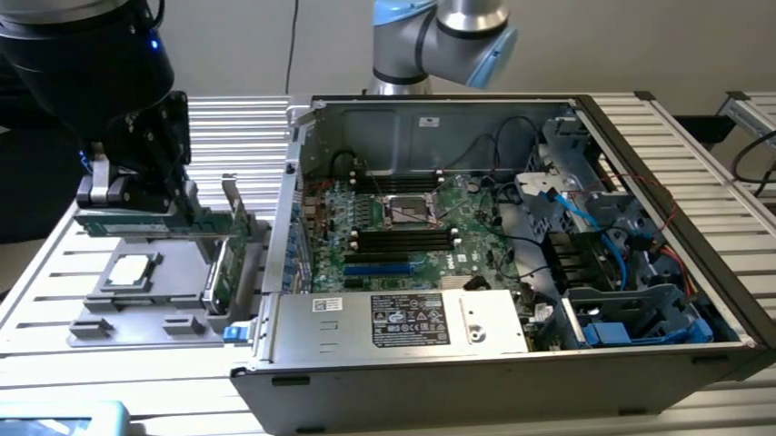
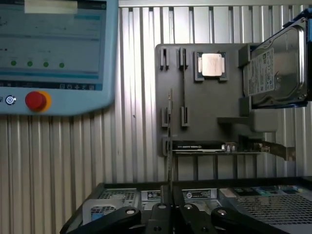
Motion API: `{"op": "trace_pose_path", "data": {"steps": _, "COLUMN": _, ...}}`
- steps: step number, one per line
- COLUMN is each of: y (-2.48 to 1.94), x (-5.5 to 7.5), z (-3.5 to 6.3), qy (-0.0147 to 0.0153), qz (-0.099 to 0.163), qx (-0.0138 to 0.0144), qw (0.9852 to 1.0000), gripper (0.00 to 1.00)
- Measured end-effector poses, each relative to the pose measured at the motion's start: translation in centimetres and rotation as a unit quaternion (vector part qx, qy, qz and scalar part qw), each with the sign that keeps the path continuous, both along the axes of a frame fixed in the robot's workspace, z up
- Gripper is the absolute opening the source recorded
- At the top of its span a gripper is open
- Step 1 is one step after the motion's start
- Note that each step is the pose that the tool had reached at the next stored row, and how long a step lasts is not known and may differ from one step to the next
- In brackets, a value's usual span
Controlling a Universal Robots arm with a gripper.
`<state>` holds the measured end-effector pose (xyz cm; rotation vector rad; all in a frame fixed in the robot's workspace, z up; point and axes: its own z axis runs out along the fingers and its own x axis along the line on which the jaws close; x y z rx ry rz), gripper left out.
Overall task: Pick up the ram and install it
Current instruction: 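Pick up the ram and move it above insertion slot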
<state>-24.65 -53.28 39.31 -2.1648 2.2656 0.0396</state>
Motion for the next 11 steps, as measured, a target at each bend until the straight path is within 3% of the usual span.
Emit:
{"op": "trace_pose_path", "data": {"steps": 6, "y": 0.00, "x": 2.4, "z": 0.50, "qy": -0.0002, "qz": 0.000, "qx": 0.0010, "qw": 1.0000, "gripper": 0.12}}
{"op": "trace_pose_path", "data": {"steps": 11, "y": 0.04, "x": 4.2, "z": 0.53, "qy": -0.0027, "qz": 0.000, "qx": 0.0010, "qw": 1.0000, "gripper": 0.12}}
